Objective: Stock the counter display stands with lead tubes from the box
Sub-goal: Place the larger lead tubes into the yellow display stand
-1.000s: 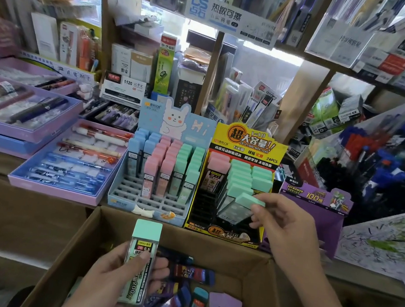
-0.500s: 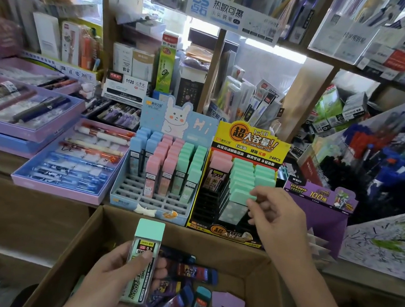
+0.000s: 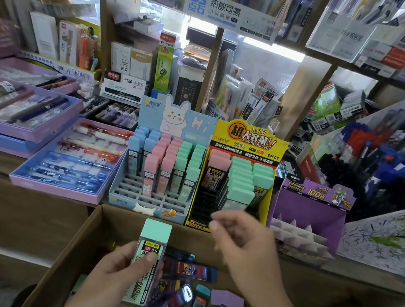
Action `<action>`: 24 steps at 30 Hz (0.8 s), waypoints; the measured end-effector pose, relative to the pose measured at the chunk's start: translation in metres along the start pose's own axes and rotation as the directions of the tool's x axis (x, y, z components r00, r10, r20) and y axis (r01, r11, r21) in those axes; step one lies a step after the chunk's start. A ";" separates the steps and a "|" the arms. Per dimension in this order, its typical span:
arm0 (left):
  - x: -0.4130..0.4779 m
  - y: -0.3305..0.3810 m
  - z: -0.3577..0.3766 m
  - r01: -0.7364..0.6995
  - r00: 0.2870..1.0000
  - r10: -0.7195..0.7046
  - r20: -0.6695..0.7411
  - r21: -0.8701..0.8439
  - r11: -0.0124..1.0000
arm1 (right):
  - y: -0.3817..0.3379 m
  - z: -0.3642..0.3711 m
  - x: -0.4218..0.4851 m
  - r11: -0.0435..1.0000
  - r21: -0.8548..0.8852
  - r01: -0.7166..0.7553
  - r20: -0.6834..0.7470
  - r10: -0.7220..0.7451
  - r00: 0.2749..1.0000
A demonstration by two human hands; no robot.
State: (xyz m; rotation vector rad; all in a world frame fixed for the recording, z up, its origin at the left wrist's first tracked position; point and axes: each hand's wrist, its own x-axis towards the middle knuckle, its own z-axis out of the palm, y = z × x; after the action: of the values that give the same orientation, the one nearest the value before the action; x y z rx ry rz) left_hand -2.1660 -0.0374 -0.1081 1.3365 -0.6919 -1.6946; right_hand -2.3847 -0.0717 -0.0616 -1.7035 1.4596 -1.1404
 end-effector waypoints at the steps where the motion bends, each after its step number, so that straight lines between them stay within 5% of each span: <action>1: -0.001 0.000 0.001 -0.001 1.000 0.001 0.013 0.020 1.000 | -0.001 0.008 -0.005 0.997 0.043 -0.060 0.067 0.057 0.996; 5: 0.000 -0.002 -0.001 -0.024 0.991 0.015 0.130 0.065 0.998 | -0.002 0.036 -0.018 0.958 0.194 -0.210 0.227 0.164 0.960; 14: 0.001 -0.010 -0.005 -0.177 0.971 0.120 0.205 0.292 0.940 | 0.005 0.022 -0.019 0.938 0.259 -0.230 0.207 0.179 0.962; 19: 0.005 -0.015 -0.007 -0.185 0.983 0.144 0.117 0.634 0.751 | 0.009 -0.016 -0.016 0.961 0.223 -0.160 0.092 0.143 0.985; 24: 0.006 -0.006 -0.005 -0.152 0.987 0.016 0.162 0.885 0.439 | 0.011 -0.060 -0.008 0.994 0.077 -0.081 -0.066 0.086 0.994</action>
State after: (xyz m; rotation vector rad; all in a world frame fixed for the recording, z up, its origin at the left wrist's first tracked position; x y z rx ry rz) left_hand -2.1637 -0.0391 -0.1172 1.8337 -1.9144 -1.3073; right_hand -2.4430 -0.0614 -0.0466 -1.5526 1.4969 -1.2038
